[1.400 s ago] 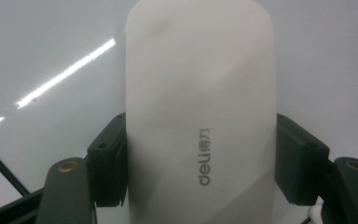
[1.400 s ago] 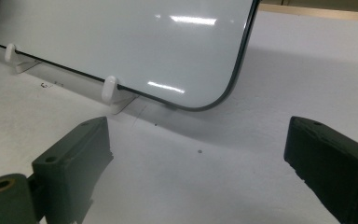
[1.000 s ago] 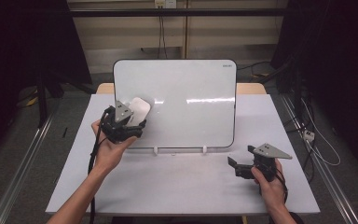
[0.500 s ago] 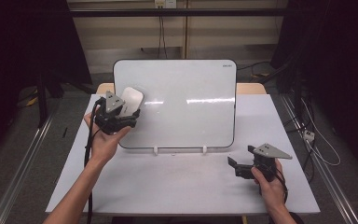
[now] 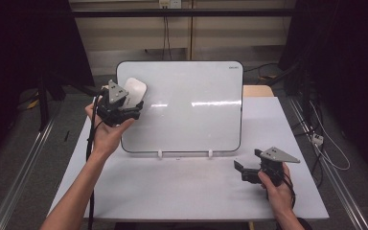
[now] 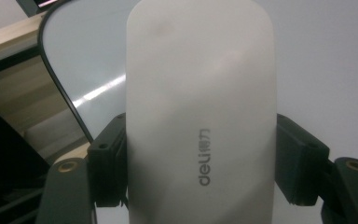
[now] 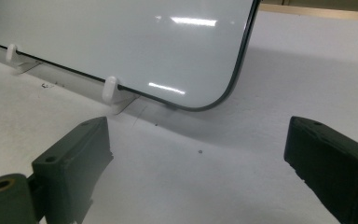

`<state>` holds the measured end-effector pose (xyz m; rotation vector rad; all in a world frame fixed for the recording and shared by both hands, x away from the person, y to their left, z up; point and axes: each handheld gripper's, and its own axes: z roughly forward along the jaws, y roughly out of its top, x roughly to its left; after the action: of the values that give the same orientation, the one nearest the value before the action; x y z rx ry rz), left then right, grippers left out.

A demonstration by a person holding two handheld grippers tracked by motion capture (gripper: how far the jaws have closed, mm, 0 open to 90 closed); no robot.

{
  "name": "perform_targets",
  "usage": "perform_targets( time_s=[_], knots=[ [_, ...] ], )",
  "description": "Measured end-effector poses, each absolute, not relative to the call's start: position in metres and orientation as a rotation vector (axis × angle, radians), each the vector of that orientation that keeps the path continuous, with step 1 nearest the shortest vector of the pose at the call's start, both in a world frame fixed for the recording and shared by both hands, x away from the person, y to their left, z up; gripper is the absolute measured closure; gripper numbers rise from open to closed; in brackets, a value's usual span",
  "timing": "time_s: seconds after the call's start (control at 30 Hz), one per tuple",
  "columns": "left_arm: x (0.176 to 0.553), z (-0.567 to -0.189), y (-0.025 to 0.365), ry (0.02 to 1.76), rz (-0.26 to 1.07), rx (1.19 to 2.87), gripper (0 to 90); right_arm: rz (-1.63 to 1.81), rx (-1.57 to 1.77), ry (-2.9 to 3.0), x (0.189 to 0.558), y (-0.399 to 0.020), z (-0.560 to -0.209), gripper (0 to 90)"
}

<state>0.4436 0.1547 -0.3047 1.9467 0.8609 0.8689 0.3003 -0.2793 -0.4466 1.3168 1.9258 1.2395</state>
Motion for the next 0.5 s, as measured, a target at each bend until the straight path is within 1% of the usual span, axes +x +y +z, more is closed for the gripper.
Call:
perform_targets(
  time_s=[0.03, 0.1, 0.23, 0.43, 0.5],
  knots=[
    [0.446, -0.304, 0.154, 0.863, 0.874, 1.948, 31.1, 1.237, 1.319, 1.925, 0.3, -0.28, -0.447, 7.3],
    [0.451, -0.303, 0.155, 0.874, 0.843, 1.953, 31.1, 1.239, 1.323, 1.927, 0.299, -0.28, -0.447, 7.3],
    [0.461, -0.303, 0.153, 0.887, 0.856, 1.958, 31.1, 1.244, 1.321, 1.927, 0.299, -0.281, -0.447, 7.3],
    [0.466, -0.295, 0.144, 0.861, 0.931, 1.977, 31.0, 1.244, 1.32, 1.929, 0.299, -0.28, -0.446, 7.3],
    [0.469, -0.293, 0.142, 0.864, 0.93, 1.982, 31.1, 1.243, 1.32, 1.929, 0.298, -0.28, -0.446, 7.3]
  ],
)
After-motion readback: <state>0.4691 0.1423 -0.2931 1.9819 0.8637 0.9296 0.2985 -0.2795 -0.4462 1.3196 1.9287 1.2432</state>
